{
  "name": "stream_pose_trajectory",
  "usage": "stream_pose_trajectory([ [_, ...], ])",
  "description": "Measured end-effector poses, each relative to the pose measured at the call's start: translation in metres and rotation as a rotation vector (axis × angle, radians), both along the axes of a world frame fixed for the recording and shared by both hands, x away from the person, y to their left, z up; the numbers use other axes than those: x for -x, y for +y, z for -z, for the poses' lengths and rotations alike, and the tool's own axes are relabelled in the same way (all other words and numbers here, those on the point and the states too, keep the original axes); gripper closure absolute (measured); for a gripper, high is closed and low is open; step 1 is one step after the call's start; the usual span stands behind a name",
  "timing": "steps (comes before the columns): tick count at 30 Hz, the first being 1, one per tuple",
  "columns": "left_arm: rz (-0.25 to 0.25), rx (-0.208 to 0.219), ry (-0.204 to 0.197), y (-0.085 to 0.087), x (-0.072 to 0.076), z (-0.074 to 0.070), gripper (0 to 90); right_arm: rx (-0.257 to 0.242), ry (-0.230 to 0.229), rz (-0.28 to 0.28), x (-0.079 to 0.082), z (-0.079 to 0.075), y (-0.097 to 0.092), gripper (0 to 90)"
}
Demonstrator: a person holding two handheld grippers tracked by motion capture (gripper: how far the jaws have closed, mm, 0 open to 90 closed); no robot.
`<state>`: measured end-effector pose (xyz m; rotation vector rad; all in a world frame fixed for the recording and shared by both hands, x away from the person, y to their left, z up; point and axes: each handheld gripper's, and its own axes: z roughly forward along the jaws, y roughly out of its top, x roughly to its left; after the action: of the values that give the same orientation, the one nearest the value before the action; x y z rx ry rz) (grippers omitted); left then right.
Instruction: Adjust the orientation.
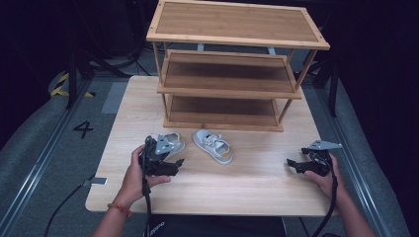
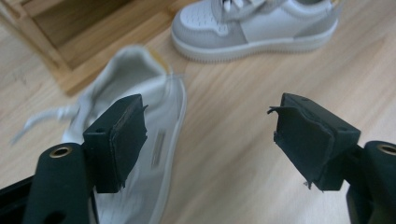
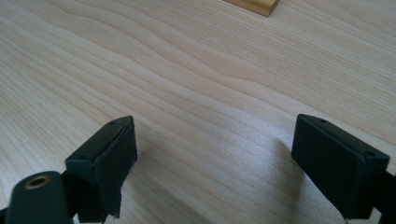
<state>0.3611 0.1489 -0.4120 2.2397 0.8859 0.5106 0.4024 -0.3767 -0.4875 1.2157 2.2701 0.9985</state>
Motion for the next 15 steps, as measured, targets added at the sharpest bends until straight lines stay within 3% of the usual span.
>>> stream_pose_trajectory([
  [3,-0.007,0.004,0.004,-0.010,-0.013,-0.001,27.9,0.000,0.000,0.000,0.000,0.000,0.000,14.4],
  [7,-0.056,0.024,0.023,-0.015,-0.032,0.003,28.2,0.000,0.000,-0.001,0.000,0.000,0.000,14.5],
  [9,-0.082,0.034,0.057,-0.016,-0.041,0.006,29.8,0.000,0.001,-0.001,0.000,0.000,0.000,14.5],
  [12,-0.110,0.016,0.087,-0.016,-0.049,0.012,31.3,0.000,0.000,-0.001,0.000,0.000,0.000,14.5],
  [15,-0.112,0.010,0.119,-0.017,-0.055,0.016,32.3,0.000,0.000,-0.001,0.000,0.000,0.000,14.4],
])
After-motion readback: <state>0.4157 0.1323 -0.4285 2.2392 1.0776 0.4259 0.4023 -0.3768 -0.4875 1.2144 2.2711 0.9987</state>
